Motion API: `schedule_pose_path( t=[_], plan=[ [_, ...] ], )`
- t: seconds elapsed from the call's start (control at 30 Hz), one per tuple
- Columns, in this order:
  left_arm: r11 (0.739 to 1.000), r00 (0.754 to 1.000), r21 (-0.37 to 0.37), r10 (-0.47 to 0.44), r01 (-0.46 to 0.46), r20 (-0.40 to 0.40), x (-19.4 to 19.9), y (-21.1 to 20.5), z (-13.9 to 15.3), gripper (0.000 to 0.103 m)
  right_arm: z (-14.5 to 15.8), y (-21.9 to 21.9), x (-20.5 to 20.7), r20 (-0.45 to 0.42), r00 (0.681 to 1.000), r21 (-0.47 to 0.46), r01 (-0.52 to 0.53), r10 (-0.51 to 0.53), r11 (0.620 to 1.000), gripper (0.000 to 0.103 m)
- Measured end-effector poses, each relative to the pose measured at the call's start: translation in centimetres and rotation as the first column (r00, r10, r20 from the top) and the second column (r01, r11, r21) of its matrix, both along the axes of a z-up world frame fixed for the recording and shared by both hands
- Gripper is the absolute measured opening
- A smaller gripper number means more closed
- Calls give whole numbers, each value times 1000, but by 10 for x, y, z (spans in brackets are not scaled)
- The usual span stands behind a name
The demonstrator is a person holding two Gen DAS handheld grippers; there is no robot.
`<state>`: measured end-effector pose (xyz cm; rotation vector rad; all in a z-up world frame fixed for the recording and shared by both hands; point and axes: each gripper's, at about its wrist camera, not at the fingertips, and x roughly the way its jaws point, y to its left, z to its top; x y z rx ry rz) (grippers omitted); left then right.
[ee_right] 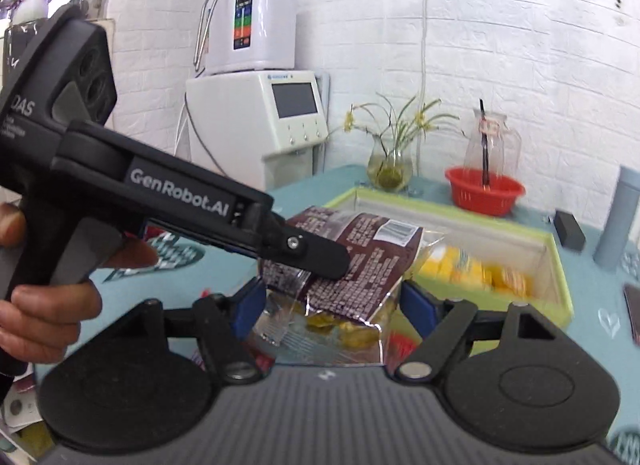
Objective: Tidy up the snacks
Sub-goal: 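Lower the cookie bag into the box and open the left tool, then move the left tool to the blue wrapped snack and grasp it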
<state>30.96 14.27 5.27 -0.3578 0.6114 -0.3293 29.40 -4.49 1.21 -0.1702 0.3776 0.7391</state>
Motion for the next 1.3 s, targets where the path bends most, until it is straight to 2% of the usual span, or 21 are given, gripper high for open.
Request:
schedule_pose_path(
  t=[0.17,0.33,0.4,0.43,0.47,0.53,0.6,0.67,0.8,0.93,1.07,1.3],
  plan=[
    [999,998,-1,39,-39,-43,77,28,-2,27,7,25,83,-44,999,-17,-27,27,999,81],
    [996,994,52,70,-66,-85,123,39,-24,29,-11,49,136,-126,991,-51,-46,39,998,81],
    [990,992,105,103,-95,-71,134,40,-30,43,-19,54,148,-160,986,-58,-65,55,996,77],
    [987,991,121,115,-107,-61,137,41,-31,57,-21,56,151,-169,984,-56,-66,55,996,77],
    [988,993,116,112,-106,-45,137,43,-30,57,-20,56,152,-170,984,-54,-61,51,997,79],
    [988,992,103,117,-113,-39,132,46,-23,57,-13,50,145,-146,988,-34,-55,50,998,82],
    [990,994,83,112,-111,0,117,48,-12,59,0,38,130,-104,993,-12,-52,50,999,86],
    [992,994,67,99,-103,52,96,45,1,67,15,21,108,-40,999,6,-37,37,999,91],
    [989,987,111,79,-95,136,54,25,18,68,35,-18,61,38,999,55,14,-16,998,93],
    [983,984,155,69,-95,167,16,-3,17,71,27,-52,18,11,998,84,67,-68,994,93],
    [986,991,159,21,-43,136,-8,-27,5,71,6,-76,-20,-20,990,60,143,-142,988,93],
    [990,997,143,-16,4,79,-32,-54,-10,71,-40,-119,-66,-147,961,60,244,-233,968,93]
  ],
)
